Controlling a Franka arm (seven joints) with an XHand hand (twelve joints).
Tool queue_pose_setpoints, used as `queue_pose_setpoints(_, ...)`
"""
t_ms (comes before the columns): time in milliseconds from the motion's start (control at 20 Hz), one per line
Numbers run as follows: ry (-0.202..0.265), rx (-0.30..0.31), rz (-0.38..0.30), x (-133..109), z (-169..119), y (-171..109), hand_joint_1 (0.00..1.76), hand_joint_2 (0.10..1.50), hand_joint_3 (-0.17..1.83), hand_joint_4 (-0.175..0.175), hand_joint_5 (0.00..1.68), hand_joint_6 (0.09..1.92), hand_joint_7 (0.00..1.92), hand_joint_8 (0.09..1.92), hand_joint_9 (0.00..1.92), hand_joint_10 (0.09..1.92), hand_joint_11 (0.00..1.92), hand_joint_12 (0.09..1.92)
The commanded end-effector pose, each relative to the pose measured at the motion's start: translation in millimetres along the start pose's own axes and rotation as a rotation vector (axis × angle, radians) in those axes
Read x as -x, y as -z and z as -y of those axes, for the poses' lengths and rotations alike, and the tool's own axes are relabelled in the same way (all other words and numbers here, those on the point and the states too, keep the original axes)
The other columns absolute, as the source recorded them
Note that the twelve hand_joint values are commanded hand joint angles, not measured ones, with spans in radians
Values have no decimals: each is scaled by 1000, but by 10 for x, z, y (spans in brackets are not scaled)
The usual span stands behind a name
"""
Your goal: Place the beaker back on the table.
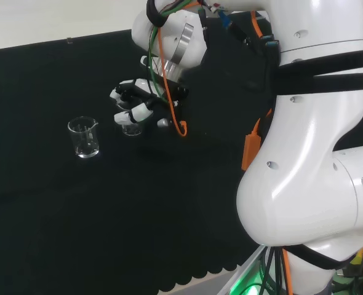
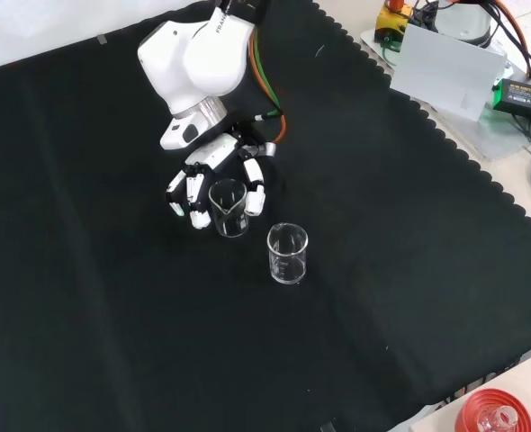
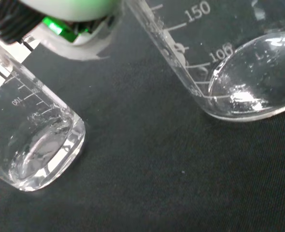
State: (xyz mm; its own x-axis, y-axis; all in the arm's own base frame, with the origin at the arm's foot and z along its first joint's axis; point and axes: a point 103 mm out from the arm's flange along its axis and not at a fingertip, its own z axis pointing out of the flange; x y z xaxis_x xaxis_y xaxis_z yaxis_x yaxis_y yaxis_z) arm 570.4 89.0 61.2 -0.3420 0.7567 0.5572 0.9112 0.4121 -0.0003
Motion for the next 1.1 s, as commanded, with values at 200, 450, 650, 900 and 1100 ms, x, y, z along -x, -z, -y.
queue_pose_setpoints(200, 8, 24, 19, -109, 86, 214, 816, 547, 495, -58, 444, 549, 769, 87, 778, 87, 0, 1360)
queue_pose_setpoints(450, -5, 46, 39, -166, 210, 415, 811, 550, 489, -58, 445, 528, 761, 87, 771, 87, 0, 1354)
queue_pose_setpoints(650, -17, 59, 53, -203, 327, 546, 809, 551, 488, -58, 445, 523, 758, 87, 767, 87, 0, 1352)
queue_pose_setpoints(900, -31, 76, 64, -262, 483, 651, 807, 553, 486, -57, 447, 518, 755, 87, 765, 87, 0, 1349)
queue_pose_setpoints(1100, -57, 95, 81, -321, 607, 722, 804, 556, 486, -57, 450, 515, 754, 87, 763, 87, 0, 1348)
